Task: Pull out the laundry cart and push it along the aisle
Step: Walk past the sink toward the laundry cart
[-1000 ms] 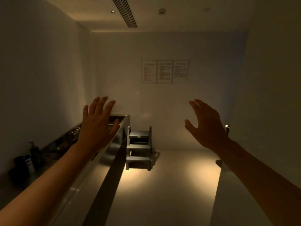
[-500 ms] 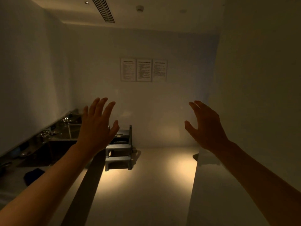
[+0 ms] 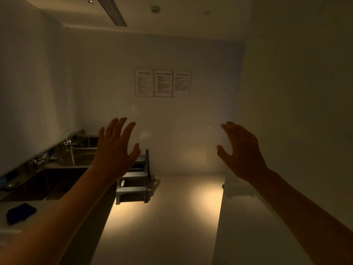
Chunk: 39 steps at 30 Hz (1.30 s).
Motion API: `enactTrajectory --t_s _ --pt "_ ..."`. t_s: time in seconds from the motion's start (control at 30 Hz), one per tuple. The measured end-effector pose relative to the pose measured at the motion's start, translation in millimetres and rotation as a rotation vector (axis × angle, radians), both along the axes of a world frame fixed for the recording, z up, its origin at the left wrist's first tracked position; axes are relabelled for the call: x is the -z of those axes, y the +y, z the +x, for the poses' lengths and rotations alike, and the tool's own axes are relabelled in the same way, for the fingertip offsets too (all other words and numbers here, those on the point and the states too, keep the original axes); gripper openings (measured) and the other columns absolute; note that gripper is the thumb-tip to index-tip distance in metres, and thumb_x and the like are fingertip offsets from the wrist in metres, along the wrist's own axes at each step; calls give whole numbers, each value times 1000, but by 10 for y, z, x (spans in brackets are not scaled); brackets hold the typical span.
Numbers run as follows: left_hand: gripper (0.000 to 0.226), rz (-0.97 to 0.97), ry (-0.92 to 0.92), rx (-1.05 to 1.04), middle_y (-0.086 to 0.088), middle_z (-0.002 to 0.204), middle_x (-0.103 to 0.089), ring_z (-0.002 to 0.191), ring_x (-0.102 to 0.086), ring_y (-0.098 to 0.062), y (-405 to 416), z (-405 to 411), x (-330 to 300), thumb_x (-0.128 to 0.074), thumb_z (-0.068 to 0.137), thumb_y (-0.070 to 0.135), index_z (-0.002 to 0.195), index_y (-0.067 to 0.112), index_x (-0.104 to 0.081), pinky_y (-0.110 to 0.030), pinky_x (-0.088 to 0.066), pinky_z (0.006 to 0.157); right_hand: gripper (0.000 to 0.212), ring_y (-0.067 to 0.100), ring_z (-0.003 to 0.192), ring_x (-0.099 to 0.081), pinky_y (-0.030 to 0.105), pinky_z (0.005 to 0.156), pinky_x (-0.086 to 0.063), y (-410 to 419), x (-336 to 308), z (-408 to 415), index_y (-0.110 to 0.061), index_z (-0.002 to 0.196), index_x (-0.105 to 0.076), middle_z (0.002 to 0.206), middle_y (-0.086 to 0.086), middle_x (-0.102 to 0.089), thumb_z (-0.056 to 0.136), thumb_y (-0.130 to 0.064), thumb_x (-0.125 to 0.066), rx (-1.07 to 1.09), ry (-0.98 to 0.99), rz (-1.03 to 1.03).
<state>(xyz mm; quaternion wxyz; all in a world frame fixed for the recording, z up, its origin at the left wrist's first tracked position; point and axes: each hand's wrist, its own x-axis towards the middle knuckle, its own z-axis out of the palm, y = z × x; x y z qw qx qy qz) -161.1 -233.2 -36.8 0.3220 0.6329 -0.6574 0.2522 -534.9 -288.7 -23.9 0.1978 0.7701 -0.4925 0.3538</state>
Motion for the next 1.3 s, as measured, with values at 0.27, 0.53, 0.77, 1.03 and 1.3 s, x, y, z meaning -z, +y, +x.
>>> enactTrajectory --t_s 0.27,0.53,0.77,1.03,1.3 --pt "72 9 12 -16 -11 167 -25 156 -18 -35 -385 -327 242 -48 93 52 157 21 -33 -63 -23 123 70 26 148 -34 54 117 -33 -491 201 -253 -19 154 -32 160 6 -35 95 -51 -52 -12 9 42" --pt "67 28 -13 -52 -11 166 -26 155 -20 -34 -1192 -121 517 -54 97 46 156 23 -33 -61 -21 124 71 26 149 -31 54 118 -31 -1284 392 -20 -20 155 -29 162 6 -32 95 -51 -51 -25 8 79" --pt "66 42 1 -10 -12 166 -28 155 -21 -35 -2263 326 733 -54 98 48 155 22 -34 -62 -23 123 70 27 147 -34 54 116 -33 -2285 655 463 -20 154 -31 160 7 -34 94 -51 -52 -7 8 108" --pt "63 111 35 38 -11 166 -28 156 -21 -34 -3597 946 827 -49 100 48 156 22 -34 -65 -23 121 69 27 149 -30 55 118 -31 -3457 804 1131 -22 155 -29 162 6 -31 96 -51 -50 19 -40 184" --pt "62 151 50 107 -11 166 -30 155 -23 -34 -4520 1198 1051 -51 99 46 154 19 -39 -63 -22 123 72 27 149 -32 54 118 -33 -4228 1025 1521 -24 154 -31 160 5 -34 91 -57 -43 31 -89 202"
